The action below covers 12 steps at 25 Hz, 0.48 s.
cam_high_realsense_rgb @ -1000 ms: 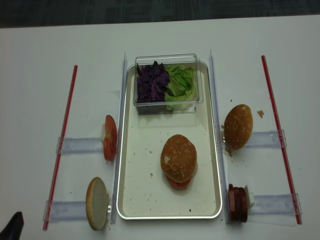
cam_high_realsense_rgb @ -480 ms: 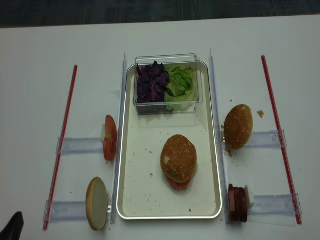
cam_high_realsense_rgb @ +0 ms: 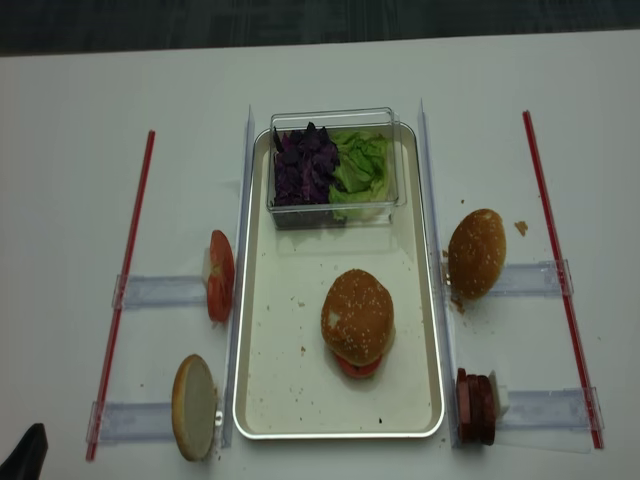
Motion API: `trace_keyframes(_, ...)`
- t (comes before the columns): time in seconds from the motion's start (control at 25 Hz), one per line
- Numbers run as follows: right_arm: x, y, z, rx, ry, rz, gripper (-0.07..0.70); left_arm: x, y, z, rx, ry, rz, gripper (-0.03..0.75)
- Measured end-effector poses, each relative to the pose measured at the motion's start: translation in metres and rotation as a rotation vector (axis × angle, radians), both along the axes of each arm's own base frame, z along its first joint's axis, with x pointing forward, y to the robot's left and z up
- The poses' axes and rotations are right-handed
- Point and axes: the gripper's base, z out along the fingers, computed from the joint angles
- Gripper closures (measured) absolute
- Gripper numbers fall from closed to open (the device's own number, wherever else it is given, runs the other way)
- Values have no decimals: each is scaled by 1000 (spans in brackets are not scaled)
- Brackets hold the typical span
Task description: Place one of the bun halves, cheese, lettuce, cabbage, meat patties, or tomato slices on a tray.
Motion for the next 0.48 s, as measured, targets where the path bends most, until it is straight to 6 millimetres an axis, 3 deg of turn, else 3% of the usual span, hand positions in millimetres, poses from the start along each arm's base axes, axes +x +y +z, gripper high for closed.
trace_keyframes(0.48, 0, 0, 0, 0, 0, 0, 27, 0, 0, 0, 0, 0, 0, 118)
